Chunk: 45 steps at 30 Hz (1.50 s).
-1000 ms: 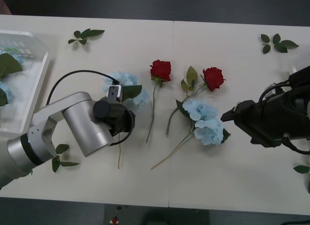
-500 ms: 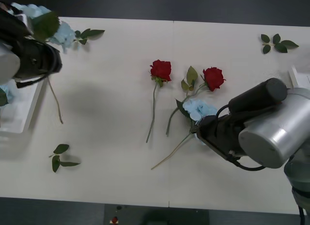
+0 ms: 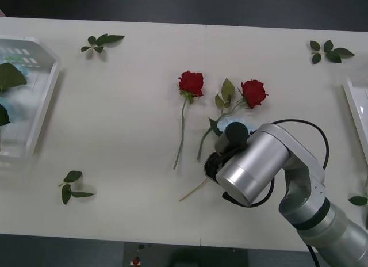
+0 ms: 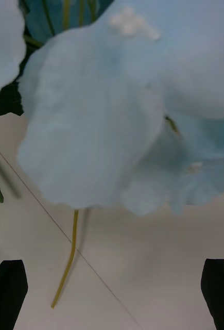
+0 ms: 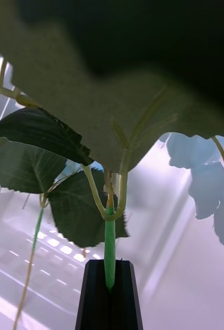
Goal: Put the red flowers into the right box and the blue flowers into the left box
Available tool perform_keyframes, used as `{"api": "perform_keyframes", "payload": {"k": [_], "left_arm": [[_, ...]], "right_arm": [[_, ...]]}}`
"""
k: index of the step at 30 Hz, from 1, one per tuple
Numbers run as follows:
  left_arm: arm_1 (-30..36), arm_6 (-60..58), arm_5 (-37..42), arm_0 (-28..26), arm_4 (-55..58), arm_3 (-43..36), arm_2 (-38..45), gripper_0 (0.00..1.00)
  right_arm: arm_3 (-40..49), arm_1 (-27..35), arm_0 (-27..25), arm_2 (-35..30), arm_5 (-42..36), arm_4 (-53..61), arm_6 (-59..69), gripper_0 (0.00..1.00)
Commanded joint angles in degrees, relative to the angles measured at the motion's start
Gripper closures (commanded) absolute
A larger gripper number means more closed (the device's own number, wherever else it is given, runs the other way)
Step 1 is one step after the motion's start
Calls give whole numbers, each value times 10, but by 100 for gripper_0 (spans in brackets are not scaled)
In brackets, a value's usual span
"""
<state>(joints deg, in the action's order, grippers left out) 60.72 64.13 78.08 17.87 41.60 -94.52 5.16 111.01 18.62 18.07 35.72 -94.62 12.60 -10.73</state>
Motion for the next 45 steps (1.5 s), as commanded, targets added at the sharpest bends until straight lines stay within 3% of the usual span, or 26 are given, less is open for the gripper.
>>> {"api": "perform_keyframes", "payload": {"k": [1,6,10,11,13,16,24,25,27,28,30,31,36,45], "left_arm": [[24,56,-63,-21,17,43,-29,100],[25,68,-138,-34,21,86,-69,100],[24,69,-151,-35,20,100,-76,98],[24,70,-151,-36,18,100,-76,89],[24,72,-151,-40,17,98,-76,62],[24,72,-158,-40,16,98,-75,45],[24,72,-168,-41,14,98,-65,37],[24,72,-168,-41,14,98,-64,37],[24,72,-170,-40,14,98,-61,36],[24,72,-173,-41,16,98,-58,33],[24,73,-174,-40,26,98,-50,26],[24,75,-175,-41,39,98,-42,21],[24,87,-164,-42,103,66,4,1],[23,85,-86,-42,181,-63,83,0]], "right_arm": [[-21,-18,14,-3,19,-7,32,1],[-55,-26,17,15,46,-27,33,2],[-71,-32,17,19,61,-30,34,1],[-75,-34,17,19,64,-30,34,1],[-80,-38,17,19,66,-33,34,1],[-90,-41,17,20,68,-35,34,1],[-127,-52,20,20,91,-52,35,1],[-129,-53,21,20,90,-53,35,4],[-130,-54,21,20,90,-54,36,19],[-130,-54,21,20,89,-55,37,57],[-130,-55,21,20,89,-55,39,95],[-130,-55,21,20,89,-55,39,100],[-130,-55,21,22,89,-55,41,100],[-127,-55,21,23,79,-65,43,100]]}}
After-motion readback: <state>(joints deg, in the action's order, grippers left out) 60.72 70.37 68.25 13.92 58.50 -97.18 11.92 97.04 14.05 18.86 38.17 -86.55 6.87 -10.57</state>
